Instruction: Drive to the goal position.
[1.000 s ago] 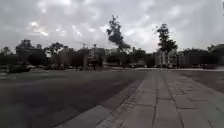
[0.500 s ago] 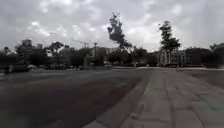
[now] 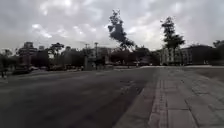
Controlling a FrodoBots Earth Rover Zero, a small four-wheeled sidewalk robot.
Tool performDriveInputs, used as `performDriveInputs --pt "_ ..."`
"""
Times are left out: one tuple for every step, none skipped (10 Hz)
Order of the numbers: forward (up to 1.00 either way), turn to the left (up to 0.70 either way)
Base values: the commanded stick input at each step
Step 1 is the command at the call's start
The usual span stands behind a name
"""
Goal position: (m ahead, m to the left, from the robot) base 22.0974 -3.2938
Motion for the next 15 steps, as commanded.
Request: performDriveInputs --pt "1.00 0.00" --pt "1.00 0.00" --pt "1.00 0.00" --pt "1.00 0.00" --pt "1.00 0.00" --pt "1.00 -0.23" --pt "1.00 -0.33" --pt "1.00 -0.19" --pt "1.00 -0.05" --pt "1.00 0.00" --pt "1.00 0.00" --pt "1.00 0.00" --pt "1.00 0.00" --pt "1.00 0.00" --pt "1.00 0.00"
